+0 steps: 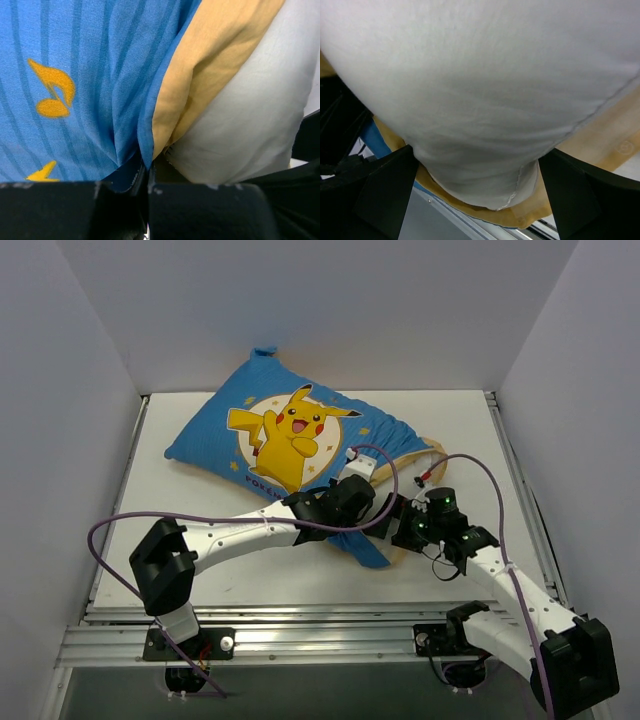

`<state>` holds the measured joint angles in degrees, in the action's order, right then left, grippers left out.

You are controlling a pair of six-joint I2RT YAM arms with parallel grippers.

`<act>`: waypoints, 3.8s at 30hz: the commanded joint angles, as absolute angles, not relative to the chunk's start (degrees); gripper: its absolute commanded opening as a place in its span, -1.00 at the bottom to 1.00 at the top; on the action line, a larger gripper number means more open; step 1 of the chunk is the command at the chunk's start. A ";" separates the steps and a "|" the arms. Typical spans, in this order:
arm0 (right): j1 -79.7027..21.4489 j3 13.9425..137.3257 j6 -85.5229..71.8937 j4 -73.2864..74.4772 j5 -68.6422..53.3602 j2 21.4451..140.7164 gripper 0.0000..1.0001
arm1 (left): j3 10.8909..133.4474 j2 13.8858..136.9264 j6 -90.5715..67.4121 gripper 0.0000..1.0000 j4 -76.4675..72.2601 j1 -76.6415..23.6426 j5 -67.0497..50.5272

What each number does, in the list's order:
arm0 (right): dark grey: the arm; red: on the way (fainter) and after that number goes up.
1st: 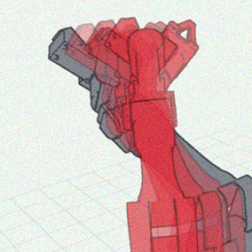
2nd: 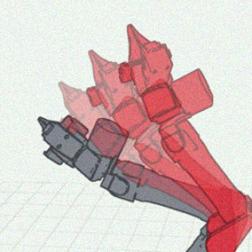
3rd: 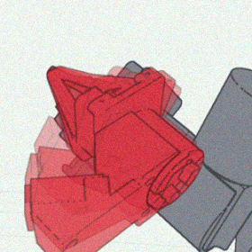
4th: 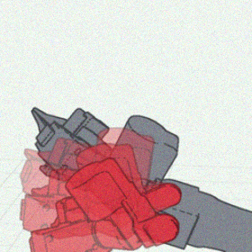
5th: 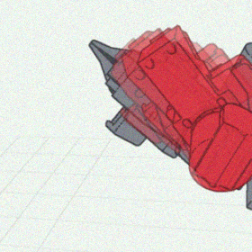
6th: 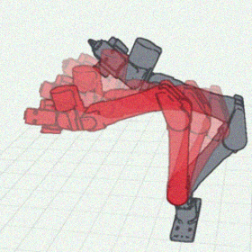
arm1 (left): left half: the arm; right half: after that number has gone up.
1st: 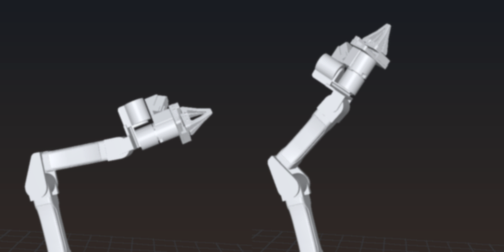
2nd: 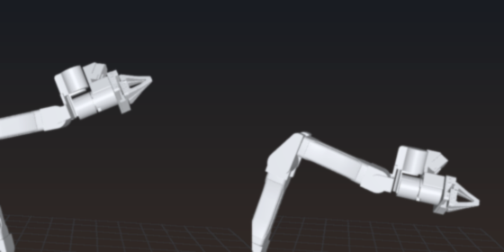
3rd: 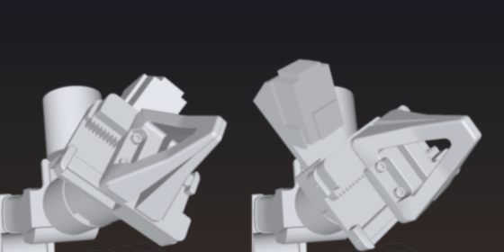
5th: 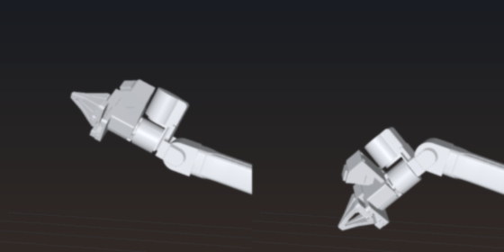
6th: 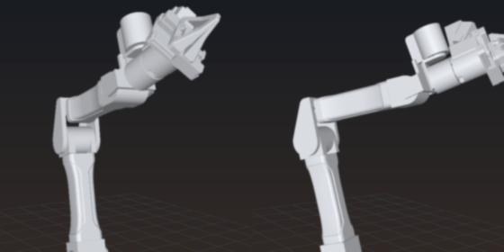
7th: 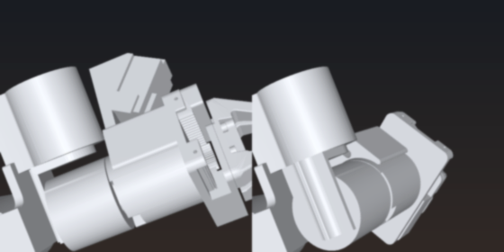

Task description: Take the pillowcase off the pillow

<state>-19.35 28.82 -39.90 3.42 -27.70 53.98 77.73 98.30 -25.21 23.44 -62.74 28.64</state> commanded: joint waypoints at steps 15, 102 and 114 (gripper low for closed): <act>-23.38 43.22 -37.27 -1.33 -23.65 62.23 -1.00 | 70.94 94.05 -29.27 -0.95 24.87 -60.73 27.51; -27.95 68.97 -9.86 36.99 -40.54 62.49 0.71 | 40.78 66.54 -54.32 0.24 20.46 -36.04 19.78; -11.25 70.94 -18.10 22.09 -22.42 75.40 0.91 | 48.68 64.50 -47.75 0.92 22.87 -34.20 17.06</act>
